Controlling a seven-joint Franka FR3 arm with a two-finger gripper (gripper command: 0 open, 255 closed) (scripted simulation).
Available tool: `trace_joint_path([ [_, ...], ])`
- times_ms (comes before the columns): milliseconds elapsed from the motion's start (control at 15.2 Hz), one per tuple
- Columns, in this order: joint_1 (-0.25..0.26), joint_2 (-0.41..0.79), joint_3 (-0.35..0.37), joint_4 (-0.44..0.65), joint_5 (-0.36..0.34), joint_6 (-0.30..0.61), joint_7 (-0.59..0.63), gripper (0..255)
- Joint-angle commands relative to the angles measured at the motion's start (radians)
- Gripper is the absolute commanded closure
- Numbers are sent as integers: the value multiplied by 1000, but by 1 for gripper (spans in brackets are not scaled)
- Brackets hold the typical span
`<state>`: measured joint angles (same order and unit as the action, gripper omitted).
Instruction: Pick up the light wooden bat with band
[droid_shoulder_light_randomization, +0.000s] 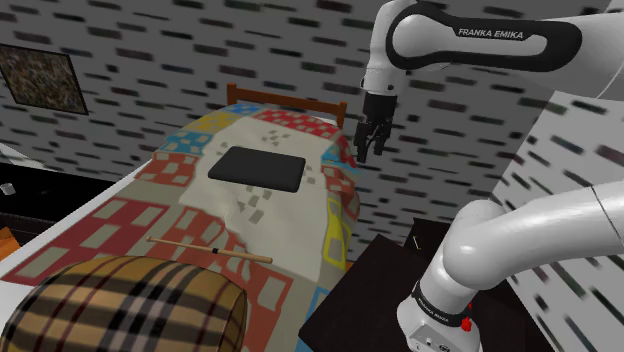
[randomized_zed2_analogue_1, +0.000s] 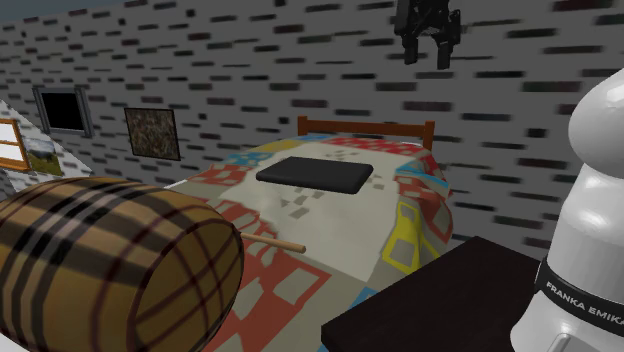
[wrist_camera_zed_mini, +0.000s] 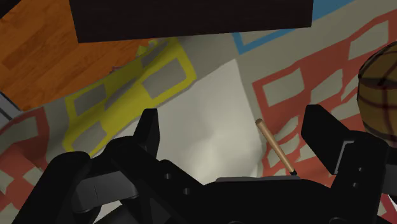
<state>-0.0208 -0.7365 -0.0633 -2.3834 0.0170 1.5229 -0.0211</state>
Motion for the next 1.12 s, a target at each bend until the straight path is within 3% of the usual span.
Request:
trace_joint_path([
  [0, 0, 0, 0, 0, 0, 0, 0, 0],
  [528, 57, 228, 32, -15, 27, 256, -40, 0],
  [1056, 108, 499, 70, 54, 47, 471, -78, 0],
])
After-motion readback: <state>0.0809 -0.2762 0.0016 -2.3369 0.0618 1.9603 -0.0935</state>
